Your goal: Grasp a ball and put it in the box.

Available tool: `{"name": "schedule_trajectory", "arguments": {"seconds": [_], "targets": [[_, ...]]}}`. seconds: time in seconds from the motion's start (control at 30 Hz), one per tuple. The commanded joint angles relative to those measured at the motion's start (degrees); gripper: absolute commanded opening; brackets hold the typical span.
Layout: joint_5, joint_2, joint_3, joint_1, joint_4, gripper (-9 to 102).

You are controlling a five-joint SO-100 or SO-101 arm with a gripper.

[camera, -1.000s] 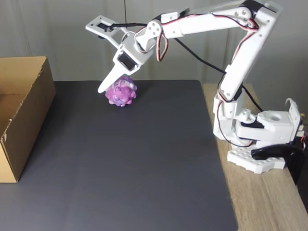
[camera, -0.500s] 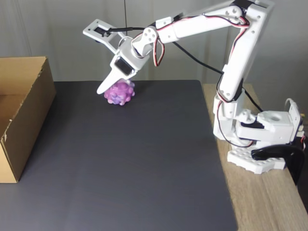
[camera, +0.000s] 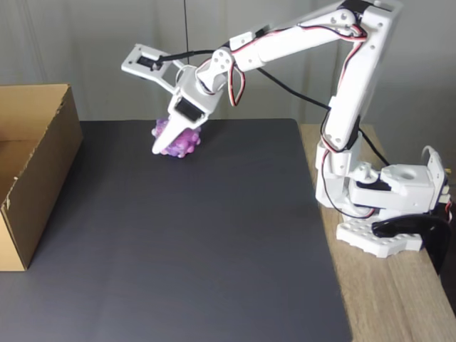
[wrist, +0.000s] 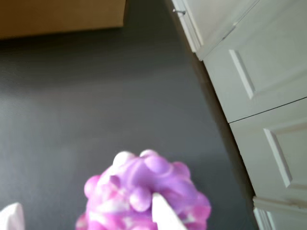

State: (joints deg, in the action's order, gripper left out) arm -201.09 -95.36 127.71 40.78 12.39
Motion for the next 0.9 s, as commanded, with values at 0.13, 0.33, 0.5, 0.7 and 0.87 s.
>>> {"name": "schedule_trajectory", "arguments": {"seconds": [0.13,0.33,0.5,0.7,0.87], "targets": [[-4.57,1.32,0.53,-0.44,0.09,23],[-4.92,1.67,0.44,-0.62,-0.44,5],[-4.92,2.02,0.44,-1.32,-1.05,3],[-4.83,2.29,0.44,-1.41,-2.55,3],[-4.66,0.7,0.09,-1.76,-2.29,2]]}}
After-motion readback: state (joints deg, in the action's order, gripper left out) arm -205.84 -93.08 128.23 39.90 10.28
